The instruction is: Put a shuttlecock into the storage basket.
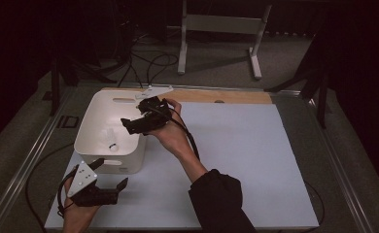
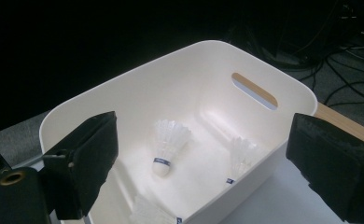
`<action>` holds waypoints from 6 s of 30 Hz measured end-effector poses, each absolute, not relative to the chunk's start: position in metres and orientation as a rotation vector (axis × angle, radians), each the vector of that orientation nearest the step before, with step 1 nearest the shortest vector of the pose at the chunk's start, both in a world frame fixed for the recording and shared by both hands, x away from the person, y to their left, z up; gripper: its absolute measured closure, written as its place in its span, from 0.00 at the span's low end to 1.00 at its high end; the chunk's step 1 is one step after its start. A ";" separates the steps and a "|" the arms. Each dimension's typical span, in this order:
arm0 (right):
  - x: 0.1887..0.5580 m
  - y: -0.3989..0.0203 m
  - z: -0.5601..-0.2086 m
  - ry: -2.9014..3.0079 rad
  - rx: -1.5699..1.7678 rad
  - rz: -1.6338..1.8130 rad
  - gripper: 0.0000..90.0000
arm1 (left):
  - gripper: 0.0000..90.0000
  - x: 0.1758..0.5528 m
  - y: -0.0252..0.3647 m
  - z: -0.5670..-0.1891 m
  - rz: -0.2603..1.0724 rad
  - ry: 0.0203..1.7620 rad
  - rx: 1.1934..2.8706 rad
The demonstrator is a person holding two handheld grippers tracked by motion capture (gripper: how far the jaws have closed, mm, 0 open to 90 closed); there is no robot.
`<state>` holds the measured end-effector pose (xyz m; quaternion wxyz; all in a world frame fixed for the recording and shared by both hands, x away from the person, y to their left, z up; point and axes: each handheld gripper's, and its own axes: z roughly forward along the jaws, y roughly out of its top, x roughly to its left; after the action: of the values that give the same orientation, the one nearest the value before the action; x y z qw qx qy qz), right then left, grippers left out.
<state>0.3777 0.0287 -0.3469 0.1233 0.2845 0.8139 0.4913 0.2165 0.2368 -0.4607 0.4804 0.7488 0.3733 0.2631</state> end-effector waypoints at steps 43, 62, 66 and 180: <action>0.375 -0.030 -0.355 2.281 0.905 1.400 0.10 | 0.01 0.216 0.236 -0.460 0.644 0.912 1.826; 0.369 -0.059 -0.361 2.244 0.906 1.414 0.10 | 0.01 0.216 0.236 -0.460 0.644 0.914 1.824; 0.365 -0.068 -0.363 2.236 0.908 1.410 0.10 | 0.01 0.216 0.237 -0.460 0.646 0.913 1.822; 0.244 -0.289 -0.469 1.824 1.171 1.333 0.10 | 0.00 0.214 0.250 -0.470 0.710 0.981 1.791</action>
<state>0.2442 -0.2891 -0.4694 0.2942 0.4399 0.6850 0.5007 0.2142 0.2502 -0.4704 0.4703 0.7311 0.4004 0.2897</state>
